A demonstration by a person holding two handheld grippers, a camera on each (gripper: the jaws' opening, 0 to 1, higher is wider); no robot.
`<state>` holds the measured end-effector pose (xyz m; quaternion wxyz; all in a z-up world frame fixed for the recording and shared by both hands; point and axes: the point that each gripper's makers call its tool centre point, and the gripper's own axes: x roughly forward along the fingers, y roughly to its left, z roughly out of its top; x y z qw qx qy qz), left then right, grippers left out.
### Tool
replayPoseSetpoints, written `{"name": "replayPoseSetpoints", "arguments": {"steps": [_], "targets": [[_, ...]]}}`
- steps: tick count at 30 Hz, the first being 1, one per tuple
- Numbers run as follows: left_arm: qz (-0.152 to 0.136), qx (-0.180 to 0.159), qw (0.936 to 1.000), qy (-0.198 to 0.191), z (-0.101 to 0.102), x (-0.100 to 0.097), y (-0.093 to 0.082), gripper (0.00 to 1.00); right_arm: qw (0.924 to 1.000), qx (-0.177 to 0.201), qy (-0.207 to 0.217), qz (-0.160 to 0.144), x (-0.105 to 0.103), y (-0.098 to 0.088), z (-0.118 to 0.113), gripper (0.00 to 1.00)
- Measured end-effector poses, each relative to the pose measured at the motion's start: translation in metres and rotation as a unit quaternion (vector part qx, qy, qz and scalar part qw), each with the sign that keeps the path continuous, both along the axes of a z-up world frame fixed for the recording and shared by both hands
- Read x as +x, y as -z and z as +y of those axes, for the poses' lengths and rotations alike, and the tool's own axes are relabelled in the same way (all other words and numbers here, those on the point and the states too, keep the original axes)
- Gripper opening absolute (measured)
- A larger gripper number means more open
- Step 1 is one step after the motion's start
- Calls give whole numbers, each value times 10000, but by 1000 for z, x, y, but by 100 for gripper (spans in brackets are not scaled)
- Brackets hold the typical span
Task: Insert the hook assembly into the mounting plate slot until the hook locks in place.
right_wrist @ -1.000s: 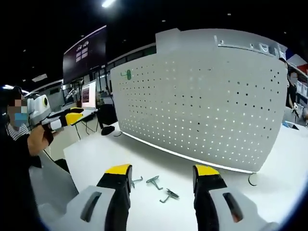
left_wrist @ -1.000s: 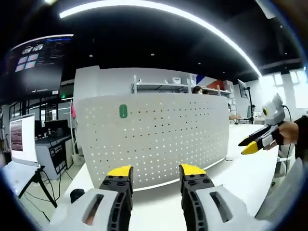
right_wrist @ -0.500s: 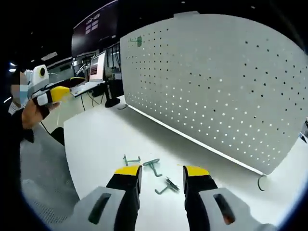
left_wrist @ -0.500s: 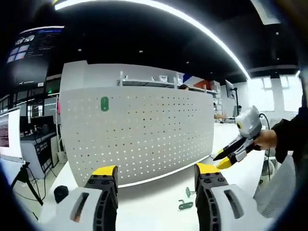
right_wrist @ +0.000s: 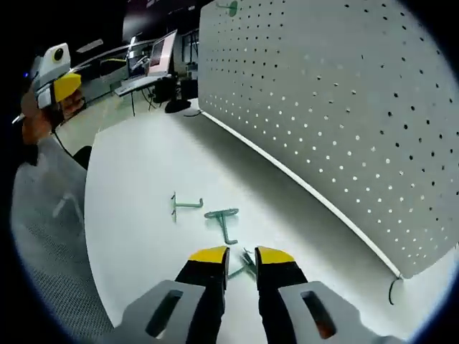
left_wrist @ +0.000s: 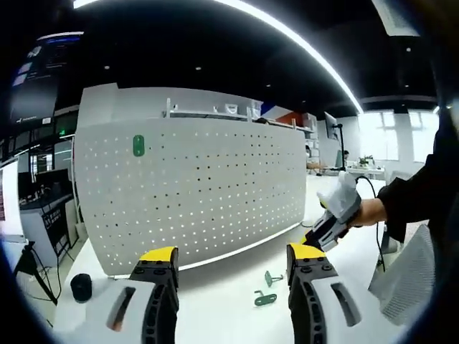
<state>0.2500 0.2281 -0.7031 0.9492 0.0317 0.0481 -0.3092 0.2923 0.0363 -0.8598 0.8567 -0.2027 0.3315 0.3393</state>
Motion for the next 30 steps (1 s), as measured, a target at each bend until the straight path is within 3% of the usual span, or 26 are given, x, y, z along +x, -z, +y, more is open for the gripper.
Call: {"name": "replayPoseSetpoints", "arguments": {"steps": [7,18,26,30], "targets": [[7,32,10000,30,-1,0,1,60,9969,-631,-473,47,5,16,2,8],[20,55,10000,43,-1,-1,2,58,9905,-1093,-813,175,6,32,2,4],[40,79,9999,68,-2,-2,3,58,9895,-1148,-867,107,8,32,0,1],[51,89,9999,91,-4,-3,4,57,9931,-918,-730,4,8,20,0,1]]}}
